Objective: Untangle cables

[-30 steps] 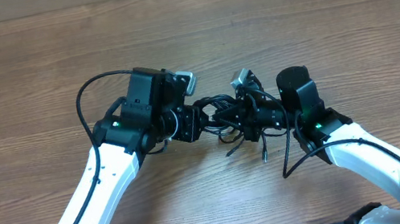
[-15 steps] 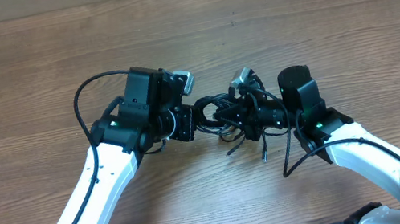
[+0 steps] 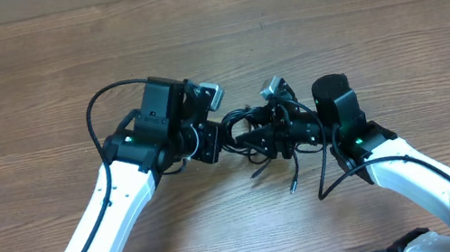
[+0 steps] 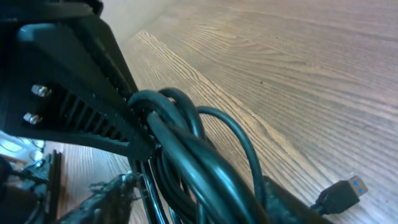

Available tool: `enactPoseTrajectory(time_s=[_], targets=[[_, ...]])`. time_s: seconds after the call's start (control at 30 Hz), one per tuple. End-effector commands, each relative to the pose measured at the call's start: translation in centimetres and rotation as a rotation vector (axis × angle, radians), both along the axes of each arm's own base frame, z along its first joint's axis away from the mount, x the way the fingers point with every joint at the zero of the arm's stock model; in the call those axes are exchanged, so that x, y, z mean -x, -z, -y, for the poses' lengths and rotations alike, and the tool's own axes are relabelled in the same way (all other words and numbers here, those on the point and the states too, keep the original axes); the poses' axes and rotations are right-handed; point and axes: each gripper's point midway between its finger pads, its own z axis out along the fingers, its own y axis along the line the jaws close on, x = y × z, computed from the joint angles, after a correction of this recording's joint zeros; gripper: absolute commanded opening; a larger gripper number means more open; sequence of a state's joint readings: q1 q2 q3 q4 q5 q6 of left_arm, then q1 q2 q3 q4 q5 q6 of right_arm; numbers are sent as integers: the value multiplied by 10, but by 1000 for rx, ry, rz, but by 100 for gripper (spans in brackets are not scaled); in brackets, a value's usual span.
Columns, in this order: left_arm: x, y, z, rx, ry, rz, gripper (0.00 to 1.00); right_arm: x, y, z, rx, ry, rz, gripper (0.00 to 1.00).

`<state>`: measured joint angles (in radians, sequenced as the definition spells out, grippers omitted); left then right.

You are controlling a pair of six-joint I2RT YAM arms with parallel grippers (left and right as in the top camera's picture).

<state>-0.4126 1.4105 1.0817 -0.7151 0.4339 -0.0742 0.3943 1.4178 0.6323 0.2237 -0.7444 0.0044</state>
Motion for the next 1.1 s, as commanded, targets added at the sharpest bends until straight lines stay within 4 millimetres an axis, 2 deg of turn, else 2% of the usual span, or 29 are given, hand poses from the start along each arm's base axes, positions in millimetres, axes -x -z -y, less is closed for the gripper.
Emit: enactPoseTrajectory(time_s=[0.0,0.2,0.4,0.57,0.8,1.07], targets=[[2,-3,5,-6,79,32,4,-1,-5,-2,-8,-7,15,72],[2,14,-22,-162,11,14,4,-1,-4,-2,-3,-7,13,88],[8,25,-44,-279,-25,-19,4,-2,-4,-1,0,-2,14,90],[13,27,-46,-292,-3,-29,4,0,-1,-1,17,-14,29,88],[26,31,-49,-318,70,-53,4,24,7,-5,54,-186,126,86],[38,30,-43,-280,127,-87,4,31,8,-7,62,-234,155,81]])
